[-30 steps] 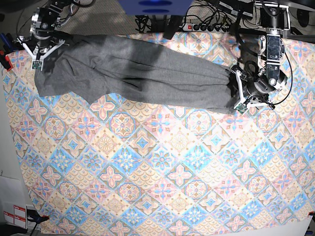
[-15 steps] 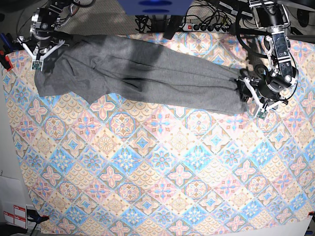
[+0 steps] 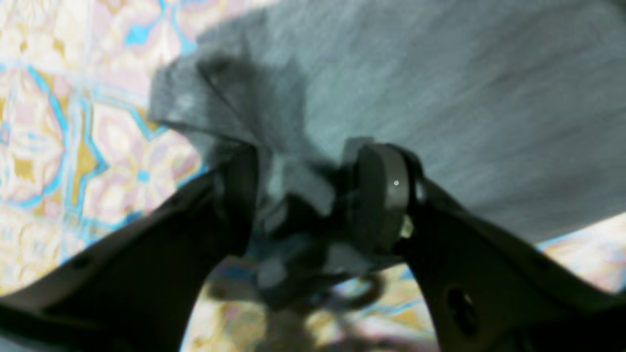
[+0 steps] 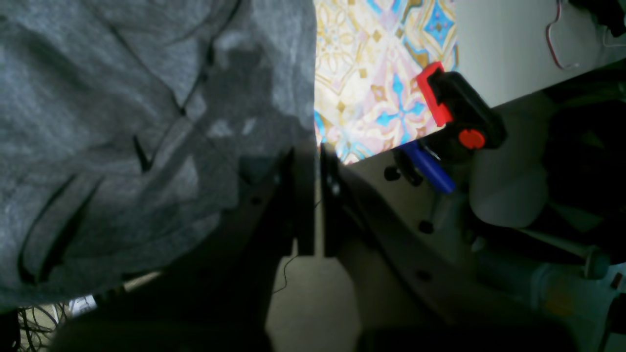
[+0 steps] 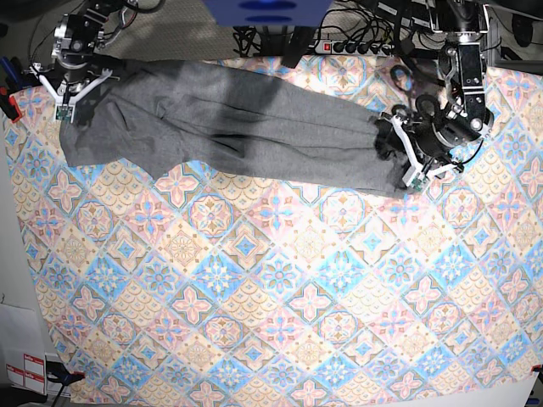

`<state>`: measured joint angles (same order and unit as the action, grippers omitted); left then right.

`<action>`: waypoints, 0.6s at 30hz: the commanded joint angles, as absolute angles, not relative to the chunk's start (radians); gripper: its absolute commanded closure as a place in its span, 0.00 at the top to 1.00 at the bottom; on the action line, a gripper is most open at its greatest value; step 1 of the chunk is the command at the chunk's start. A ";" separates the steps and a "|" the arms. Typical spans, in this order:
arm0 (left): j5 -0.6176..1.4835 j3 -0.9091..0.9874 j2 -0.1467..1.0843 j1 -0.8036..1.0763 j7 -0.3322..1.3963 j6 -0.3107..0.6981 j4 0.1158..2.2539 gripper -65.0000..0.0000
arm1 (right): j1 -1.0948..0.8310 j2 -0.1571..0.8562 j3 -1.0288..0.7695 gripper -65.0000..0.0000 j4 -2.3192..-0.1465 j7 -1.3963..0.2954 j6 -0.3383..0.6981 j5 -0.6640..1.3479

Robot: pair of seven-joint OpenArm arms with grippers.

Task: Fold the T-shirt properly
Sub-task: 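Hold the strip ends and adjust the left gripper's grip on the shirt end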

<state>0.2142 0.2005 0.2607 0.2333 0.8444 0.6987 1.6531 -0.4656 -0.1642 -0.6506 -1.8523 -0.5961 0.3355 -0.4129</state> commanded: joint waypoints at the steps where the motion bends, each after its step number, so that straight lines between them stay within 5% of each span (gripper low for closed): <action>1: 0.269 0.206 0.271 0.222 0.822 0.698 1.690 0.51 | -0.467 -0.157 -0.654 0.04 -1.868 -0.581 0.325 -0.412; 7: 0.479 0.263 0.268 0.205 0.822 0.698 1.707 0.51 | -0.467 -0.157 -0.628 0.04 -1.868 -0.581 0.325 -0.414; 18: 0.464 0.378 0.274 0.131 1.010 0.698 1.512 0.51 | -0.467 -0.157 -0.627 0.04 -1.867 -0.581 0.325 -0.415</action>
<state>0.4461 0.3771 0.2638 0.1474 1.0294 0.6933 1.4902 -0.4648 -0.1665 -0.6224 -1.8523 -0.5922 0.3355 -0.4129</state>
